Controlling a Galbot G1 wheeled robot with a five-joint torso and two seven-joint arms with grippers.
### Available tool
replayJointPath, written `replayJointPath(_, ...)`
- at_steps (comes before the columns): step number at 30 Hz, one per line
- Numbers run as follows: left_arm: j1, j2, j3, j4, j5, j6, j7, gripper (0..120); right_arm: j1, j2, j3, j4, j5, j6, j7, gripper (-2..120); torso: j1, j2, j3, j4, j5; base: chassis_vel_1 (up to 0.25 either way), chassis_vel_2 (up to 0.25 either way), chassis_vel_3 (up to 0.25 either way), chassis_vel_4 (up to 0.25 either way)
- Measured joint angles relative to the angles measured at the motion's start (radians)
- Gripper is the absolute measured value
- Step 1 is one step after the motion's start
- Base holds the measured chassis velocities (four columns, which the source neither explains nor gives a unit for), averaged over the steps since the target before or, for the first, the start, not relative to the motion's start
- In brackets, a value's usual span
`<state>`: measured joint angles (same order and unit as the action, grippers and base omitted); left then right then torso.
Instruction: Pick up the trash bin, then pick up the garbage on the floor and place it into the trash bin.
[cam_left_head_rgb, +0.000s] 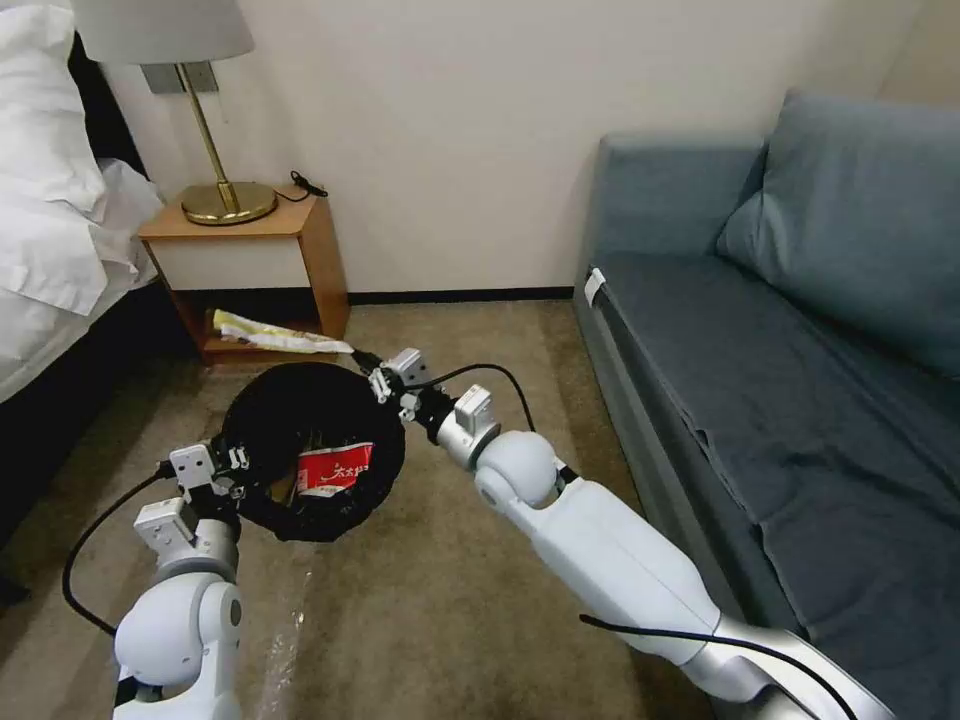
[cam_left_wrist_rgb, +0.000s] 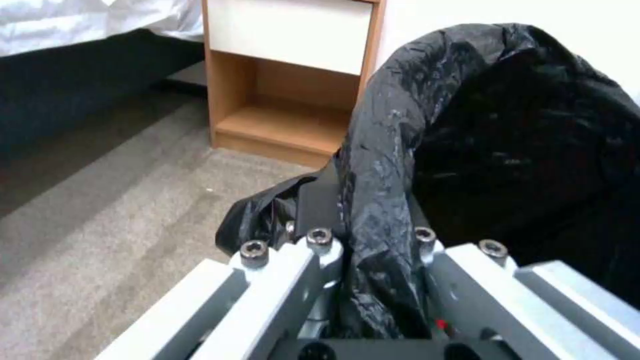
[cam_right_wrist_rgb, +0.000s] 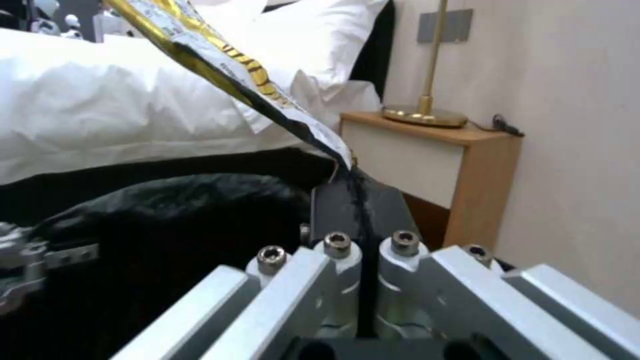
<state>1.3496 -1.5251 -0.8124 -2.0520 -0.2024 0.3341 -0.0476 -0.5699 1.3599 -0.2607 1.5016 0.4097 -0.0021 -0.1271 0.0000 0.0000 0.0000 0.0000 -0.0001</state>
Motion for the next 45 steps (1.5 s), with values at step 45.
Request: replayJointPath(45,0.003,-0.016,0.009,-0.011,-0.022,0.029,-0.045,4,-0.239,0.108,0.021,-0.051,-0.211,0.048,-0.058,30,0.0,0.0,0.0,0.0,0.0001,0.0,0.0,0.0,0.0)
